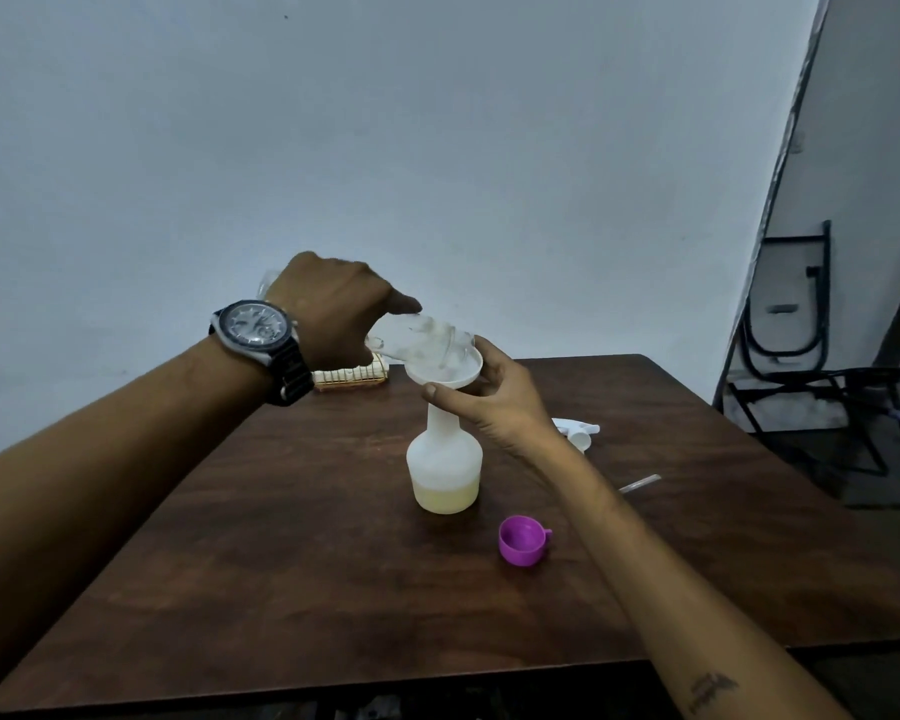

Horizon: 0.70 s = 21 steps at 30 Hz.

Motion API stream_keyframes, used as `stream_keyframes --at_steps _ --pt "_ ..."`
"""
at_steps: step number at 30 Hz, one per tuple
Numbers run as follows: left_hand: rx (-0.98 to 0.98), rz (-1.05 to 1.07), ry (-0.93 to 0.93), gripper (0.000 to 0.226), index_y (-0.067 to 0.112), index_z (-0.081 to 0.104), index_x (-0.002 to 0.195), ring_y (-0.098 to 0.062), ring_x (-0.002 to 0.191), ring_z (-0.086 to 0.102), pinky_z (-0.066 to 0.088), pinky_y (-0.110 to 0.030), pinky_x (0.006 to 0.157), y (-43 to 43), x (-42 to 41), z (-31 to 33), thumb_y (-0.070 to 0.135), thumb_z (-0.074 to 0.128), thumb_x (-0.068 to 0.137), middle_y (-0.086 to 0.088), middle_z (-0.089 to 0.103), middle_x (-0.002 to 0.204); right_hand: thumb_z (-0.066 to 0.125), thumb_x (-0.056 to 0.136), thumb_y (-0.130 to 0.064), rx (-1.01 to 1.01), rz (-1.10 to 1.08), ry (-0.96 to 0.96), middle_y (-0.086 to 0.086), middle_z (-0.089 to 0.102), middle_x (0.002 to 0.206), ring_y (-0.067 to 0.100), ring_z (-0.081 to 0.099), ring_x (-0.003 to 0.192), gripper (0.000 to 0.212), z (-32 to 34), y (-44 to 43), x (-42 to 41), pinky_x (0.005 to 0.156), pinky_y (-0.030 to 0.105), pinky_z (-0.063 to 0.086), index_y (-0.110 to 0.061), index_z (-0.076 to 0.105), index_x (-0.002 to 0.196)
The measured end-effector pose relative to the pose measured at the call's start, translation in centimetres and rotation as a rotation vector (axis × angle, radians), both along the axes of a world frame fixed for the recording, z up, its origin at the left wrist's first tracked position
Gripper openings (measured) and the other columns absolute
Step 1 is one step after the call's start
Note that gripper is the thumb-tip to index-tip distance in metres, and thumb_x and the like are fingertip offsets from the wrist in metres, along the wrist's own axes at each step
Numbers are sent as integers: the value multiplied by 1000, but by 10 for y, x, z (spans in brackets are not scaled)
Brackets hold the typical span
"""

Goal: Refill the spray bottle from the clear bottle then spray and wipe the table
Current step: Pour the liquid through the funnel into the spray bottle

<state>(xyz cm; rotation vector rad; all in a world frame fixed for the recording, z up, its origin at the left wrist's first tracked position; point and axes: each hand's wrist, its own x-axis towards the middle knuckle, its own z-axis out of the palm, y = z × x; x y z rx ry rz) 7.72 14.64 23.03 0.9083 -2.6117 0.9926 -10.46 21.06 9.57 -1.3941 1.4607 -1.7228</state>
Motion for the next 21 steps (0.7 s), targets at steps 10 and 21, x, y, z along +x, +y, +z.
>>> stream_keyframes --at_steps 10,21 --pt "383 5 423 75 57 50 136 -9 111 65 49 -32 78 -11 37 -33 65 76 67 31 66 117 90 79 -21 99 -20 -31 2 53 147 17 56 130 102 4 1 7 111 40 49 -19 30 161" --pt "700 -178 883 83 47 58 133 4 91 70 59 -38 86 -14 53 -86 63 87 58 24 72 109 82 84 -3 140 -49 -86 3 61 130 19 58 127 107 4 -2 9 71 9 52 -17 13 165"
